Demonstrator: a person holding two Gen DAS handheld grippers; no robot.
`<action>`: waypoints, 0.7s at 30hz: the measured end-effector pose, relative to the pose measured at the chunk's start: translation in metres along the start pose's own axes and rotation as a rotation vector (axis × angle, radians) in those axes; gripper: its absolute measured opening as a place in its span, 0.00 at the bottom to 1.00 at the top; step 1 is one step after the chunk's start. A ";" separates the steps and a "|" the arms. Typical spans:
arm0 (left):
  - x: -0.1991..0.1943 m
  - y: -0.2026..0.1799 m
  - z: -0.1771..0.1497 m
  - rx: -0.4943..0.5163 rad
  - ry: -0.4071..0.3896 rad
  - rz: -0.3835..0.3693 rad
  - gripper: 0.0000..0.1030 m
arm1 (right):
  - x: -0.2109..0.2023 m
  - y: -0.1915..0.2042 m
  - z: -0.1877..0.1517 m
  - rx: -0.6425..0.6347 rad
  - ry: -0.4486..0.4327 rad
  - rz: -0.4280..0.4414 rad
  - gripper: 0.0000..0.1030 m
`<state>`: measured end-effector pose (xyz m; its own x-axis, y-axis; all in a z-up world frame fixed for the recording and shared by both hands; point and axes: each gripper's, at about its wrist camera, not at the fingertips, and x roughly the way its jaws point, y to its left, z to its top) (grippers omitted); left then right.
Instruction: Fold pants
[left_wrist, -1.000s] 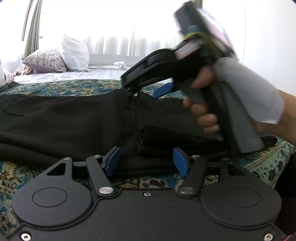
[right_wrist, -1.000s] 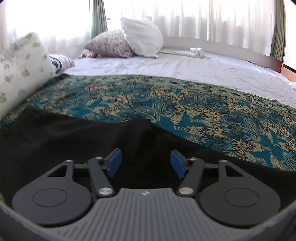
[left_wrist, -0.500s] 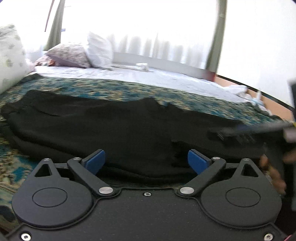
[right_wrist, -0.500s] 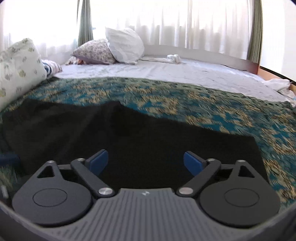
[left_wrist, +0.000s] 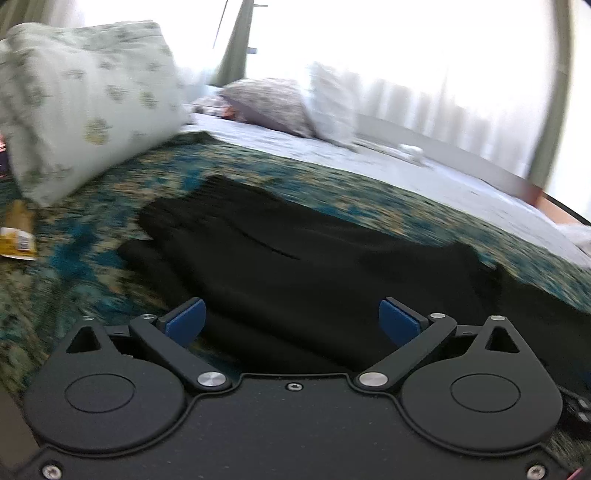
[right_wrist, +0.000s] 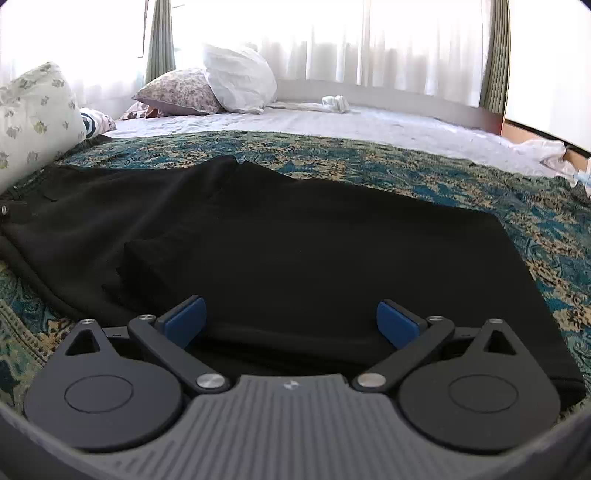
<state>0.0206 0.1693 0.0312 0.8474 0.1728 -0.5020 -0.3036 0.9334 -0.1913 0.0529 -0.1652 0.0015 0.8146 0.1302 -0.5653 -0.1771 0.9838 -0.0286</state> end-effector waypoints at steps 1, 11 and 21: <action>0.004 0.007 0.003 -0.020 -0.004 0.026 0.99 | 0.000 0.000 -0.001 0.001 -0.004 0.001 1.00; 0.054 0.058 0.027 -0.265 0.035 0.092 1.00 | 0.000 0.000 -0.007 -0.006 -0.029 -0.002 1.00; 0.082 0.062 0.039 -0.343 0.032 0.146 0.20 | 0.000 0.002 -0.009 -0.007 -0.035 -0.005 1.00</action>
<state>0.0880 0.2537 0.0108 0.7718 0.2817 -0.5701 -0.5536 0.7388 -0.3843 0.0473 -0.1645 -0.0055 0.8346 0.1292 -0.5355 -0.1762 0.9837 -0.0372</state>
